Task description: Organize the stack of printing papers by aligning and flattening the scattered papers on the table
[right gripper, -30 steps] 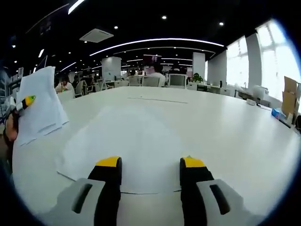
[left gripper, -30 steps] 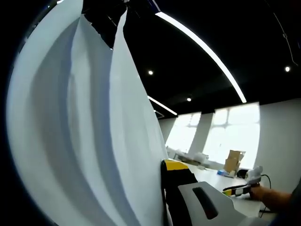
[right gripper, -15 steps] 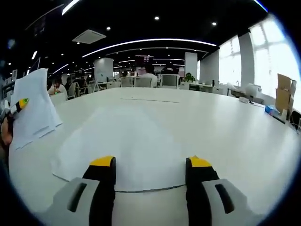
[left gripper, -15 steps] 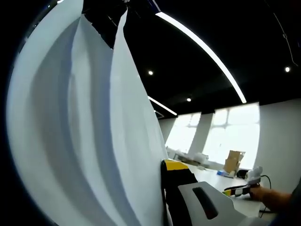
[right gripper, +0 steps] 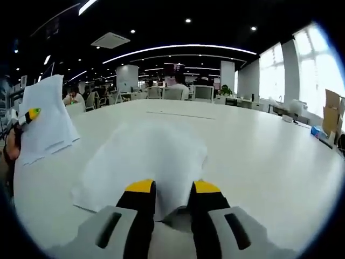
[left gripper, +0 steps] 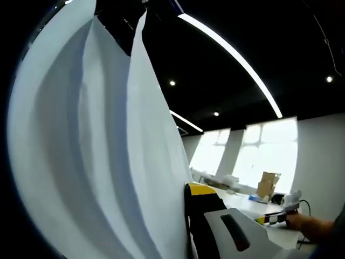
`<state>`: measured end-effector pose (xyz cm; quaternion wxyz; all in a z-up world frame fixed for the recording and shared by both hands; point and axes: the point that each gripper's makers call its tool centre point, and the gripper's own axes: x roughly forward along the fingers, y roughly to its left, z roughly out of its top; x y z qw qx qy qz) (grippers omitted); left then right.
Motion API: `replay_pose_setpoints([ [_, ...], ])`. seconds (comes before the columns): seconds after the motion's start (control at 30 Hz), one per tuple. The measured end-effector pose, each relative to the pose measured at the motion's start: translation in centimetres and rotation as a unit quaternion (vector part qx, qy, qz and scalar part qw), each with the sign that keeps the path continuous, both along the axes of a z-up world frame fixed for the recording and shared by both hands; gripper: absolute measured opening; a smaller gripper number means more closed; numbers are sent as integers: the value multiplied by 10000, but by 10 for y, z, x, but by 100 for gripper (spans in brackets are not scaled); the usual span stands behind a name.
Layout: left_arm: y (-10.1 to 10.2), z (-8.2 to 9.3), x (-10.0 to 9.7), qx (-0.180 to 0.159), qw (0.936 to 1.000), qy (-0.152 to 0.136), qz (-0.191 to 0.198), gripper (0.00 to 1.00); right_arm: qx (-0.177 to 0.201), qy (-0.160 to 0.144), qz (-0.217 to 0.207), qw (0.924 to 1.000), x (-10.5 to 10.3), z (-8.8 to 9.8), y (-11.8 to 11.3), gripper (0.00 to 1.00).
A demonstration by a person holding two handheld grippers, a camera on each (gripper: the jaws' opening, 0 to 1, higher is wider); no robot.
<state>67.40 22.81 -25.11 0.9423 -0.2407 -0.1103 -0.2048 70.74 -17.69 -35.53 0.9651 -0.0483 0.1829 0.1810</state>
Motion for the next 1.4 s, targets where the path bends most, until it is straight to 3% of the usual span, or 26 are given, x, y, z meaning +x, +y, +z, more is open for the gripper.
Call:
replay_pose_setpoints([
  [0.23,0,0,0,2,10000,3,0,7,-218,-116,41,9997,0,1,1,11],
  [0.47,0,0,0,11,10000,7,-1,7,-1,2,-23,10000,5,2,0,11],
  [1.4,-1,1,-2,-3,10000,4,15,7,93,15,-9,10000,12,6,-5,11],
])
